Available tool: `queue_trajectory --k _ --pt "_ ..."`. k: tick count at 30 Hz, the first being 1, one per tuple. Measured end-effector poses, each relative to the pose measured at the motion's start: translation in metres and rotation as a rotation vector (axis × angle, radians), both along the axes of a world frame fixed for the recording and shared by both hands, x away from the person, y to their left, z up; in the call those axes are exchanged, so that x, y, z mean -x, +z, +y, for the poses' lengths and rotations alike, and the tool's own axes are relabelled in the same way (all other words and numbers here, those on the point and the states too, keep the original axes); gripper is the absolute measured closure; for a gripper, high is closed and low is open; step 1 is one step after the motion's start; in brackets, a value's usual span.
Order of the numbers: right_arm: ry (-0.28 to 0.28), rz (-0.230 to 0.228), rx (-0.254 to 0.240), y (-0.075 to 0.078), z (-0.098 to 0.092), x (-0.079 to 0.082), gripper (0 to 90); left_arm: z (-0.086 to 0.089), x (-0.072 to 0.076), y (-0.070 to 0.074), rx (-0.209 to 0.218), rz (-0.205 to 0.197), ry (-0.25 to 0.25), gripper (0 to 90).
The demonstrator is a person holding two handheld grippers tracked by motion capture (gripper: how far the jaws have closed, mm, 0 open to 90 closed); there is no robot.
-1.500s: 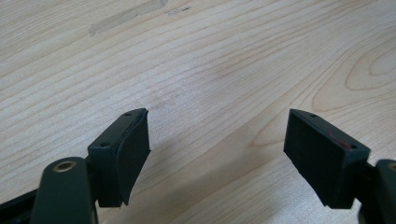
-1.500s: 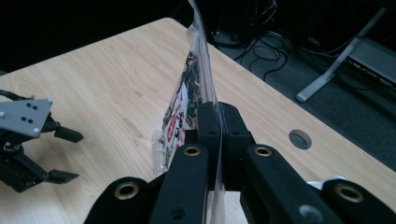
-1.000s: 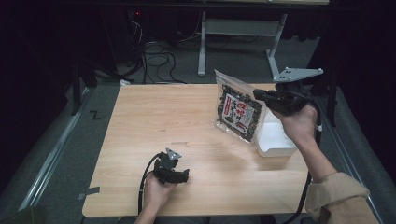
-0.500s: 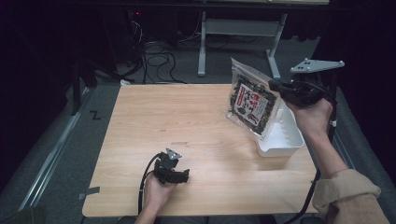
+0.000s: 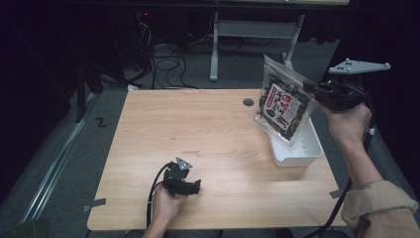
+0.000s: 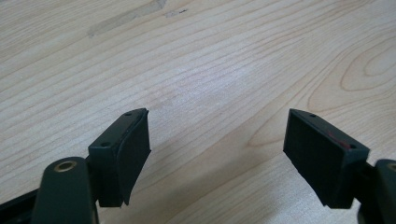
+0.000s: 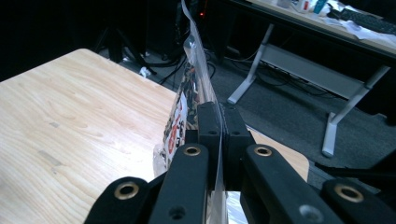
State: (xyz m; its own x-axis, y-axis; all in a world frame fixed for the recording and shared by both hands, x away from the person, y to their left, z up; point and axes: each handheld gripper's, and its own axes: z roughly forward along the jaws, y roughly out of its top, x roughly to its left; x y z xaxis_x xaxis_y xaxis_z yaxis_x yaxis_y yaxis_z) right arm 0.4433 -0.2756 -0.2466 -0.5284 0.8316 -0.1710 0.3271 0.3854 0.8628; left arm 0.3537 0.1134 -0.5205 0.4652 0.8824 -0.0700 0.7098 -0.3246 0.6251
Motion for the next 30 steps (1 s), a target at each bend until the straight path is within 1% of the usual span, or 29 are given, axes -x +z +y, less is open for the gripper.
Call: queue_trajectory --k 6,8,9,10,11,14,15,17,19,21,23,26,30 --pt "-0.034 -0.009 -0.018 0.001 -0.012 -0.001 90.0 -0.001 -0.001 -0.001 -0.006 0.003 -0.004 23.2" --pt "-0.041 -0.007 -0.017 0.000 -0.015 -0.001 90.0 -0.001 0.000 -0.001 -0.008 0.004 -0.006 23.2" --pt "-0.049 -0.005 -0.024 -0.001 -0.017 -0.001 90.0 -0.001 0.000 -0.001 -0.007 0.003 -0.004 23.3" --pt "-0.051 -0.008 -0.017 -0.001 -0.019 -0.001 90.0 -0.001 0.000 -0.001 -0.006 0.004 -0.001 23.2" --pt "-0.057 -0.008 -0.023 -0.002 -0.021 -0.001 90.0 -0.001 0.000 -0.001 -0.004 0.004 0.001 23.2" --pt "-0.075 -0.011 -0.020 -0.004 -0.030 -0.002 90.0 -0.001 -0.001 -0.002 -0.005 0.006 0.002 23.3" --pt "-0.075 -0.011 -0.020 -0.004 -0.030 -0.002 90.0 -0.001 -0.001 -0.002 -0.006 0.006 0.002 23.3" --pt "-0.088 -0.010 -0.019 -0.006 -0.034 -0.002 90.0 -0.002 -0.001 -0.001 -0.009 0.007 -0.004 23.3" --pt "-0.104 -0.004 -0.030 -0.010 -0.038 -0.003 90.0 -0.002 0.000 -0.001 -0.007 0.003 -0.005 23.3" --pt "-0.106 -0.006 -0.025 -0.012 -0.039 -0.003 90.0 -0.002 0.000 -0.001 -0.004 0.000 -0.003 23.3" --pt "-0.118 0.004 -0.022 -0.016 -0.042 -0.005 90.0 -0.002 0.000 -0.001 -0.003 0.002 -0.003 23.3" --pt "-0.123 0.011 -0.021 -0.019 -0.044 -0.006 90.0 -0.002 0.000 0.000 -0.003 0.000 -0.006 23.3" --pt "-0.142 0.019 -0.028 -0.025 -0.048 -0.007 90.0 -0.001 0.001 0.001 0.002 -0.004 -0.004 23.4"
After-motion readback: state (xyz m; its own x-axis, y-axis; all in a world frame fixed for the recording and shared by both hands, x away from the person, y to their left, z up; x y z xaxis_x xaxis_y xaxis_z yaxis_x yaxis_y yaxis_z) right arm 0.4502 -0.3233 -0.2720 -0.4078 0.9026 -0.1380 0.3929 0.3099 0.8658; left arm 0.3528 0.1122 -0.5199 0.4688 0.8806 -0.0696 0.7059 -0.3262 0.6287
